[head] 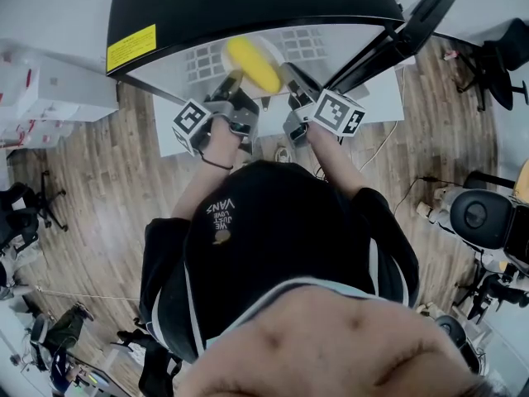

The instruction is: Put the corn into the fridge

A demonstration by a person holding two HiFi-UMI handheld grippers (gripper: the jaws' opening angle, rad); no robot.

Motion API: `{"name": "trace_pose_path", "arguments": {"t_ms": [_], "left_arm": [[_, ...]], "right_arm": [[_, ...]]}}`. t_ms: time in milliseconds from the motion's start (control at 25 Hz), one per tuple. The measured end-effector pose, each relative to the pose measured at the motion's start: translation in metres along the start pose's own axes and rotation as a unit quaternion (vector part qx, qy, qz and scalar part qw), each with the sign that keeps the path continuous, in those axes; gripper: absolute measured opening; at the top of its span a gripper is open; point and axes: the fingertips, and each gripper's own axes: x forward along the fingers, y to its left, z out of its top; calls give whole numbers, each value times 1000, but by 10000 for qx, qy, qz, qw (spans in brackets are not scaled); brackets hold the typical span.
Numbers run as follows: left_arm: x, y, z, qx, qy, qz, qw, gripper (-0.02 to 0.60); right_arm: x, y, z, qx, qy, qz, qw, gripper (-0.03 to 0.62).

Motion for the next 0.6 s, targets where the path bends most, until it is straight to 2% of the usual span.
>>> {"name": "trace_pose_path", "arguments": {"t_ms": [440, 600], "left_arm": [[0, -3, 2, 9, -34, -77, 10000, 37], [0, -5, 2, 85, -7, -109, 9999, 38]], "right_arm": [[-25, 14, 4, -1029, -124, -2, 9946, 60], [-28, 20, -2, -1190, -34, 32, 9929, 81]]}}
